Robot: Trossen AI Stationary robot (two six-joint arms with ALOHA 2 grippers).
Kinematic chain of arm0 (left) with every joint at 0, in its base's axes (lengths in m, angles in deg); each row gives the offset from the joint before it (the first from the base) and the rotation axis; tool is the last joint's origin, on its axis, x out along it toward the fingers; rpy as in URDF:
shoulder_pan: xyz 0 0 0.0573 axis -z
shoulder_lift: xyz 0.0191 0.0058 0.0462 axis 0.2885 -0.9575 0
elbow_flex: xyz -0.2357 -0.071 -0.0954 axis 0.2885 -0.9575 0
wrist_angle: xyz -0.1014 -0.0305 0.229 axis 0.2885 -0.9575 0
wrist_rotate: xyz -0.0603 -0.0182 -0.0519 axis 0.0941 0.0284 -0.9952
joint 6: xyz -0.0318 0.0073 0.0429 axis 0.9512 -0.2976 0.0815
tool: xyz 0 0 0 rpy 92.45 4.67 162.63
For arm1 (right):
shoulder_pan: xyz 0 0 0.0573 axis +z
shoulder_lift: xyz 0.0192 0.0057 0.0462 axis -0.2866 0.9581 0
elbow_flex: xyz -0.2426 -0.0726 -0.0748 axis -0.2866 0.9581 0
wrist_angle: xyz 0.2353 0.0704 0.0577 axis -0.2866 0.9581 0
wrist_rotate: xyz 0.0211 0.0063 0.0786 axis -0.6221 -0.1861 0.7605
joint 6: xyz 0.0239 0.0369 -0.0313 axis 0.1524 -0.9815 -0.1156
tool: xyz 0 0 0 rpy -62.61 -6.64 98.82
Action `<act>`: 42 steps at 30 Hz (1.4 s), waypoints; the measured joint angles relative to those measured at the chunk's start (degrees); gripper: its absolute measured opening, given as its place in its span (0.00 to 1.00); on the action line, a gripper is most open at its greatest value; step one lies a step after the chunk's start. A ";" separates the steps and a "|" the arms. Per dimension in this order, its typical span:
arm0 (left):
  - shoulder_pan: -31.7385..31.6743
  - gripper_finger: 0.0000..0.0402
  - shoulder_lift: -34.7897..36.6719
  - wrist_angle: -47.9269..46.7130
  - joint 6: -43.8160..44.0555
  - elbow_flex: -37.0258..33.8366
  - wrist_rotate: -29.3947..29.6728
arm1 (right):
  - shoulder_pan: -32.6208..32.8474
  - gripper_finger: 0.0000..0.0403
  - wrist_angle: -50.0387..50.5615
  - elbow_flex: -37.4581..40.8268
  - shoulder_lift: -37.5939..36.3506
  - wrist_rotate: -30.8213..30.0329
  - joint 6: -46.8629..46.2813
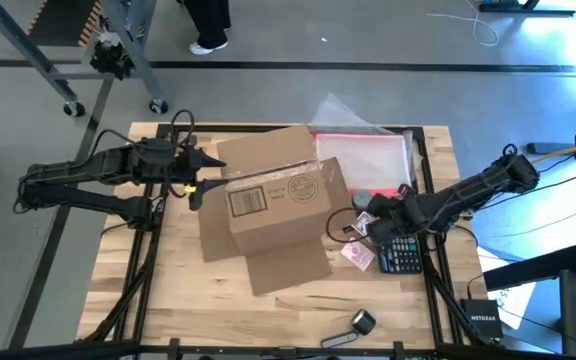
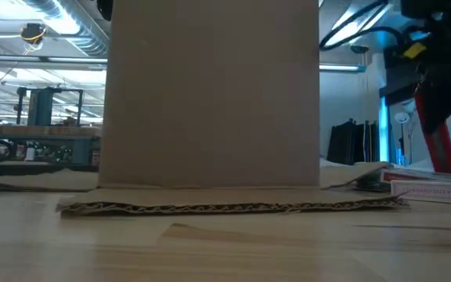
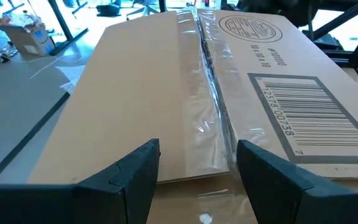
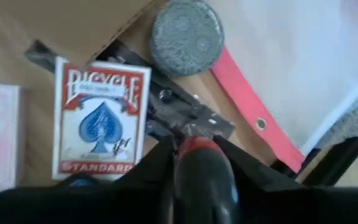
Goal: Unpack boxes
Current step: Break down box until it is fully flat
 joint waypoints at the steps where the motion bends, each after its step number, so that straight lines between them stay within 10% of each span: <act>1: 0.00 0.52 0.00 -0.04 -0.02 0.00 0.07 | -0.57 0.31 0.79 -0.59 0.00 0.10 0.14; 17: 0.07 0.52 0.20 -9.47 -10.20 4.46 2.95 | -1.16 0.56 -4.46 -33.09 -0.20 -8.70 26.82; 30: 0.09 0.52 0.42 -11.98 -25.98 6.44 5.53 | -5.05 0.56 -51.11 -31.76 8.26 -4.38 59.21; 42: 0.02 0.52 0.87 -22.56 -26.34 10.86 6.74 | -13.13 0.56 -58.31 -31.74 18.64 7.39 59.95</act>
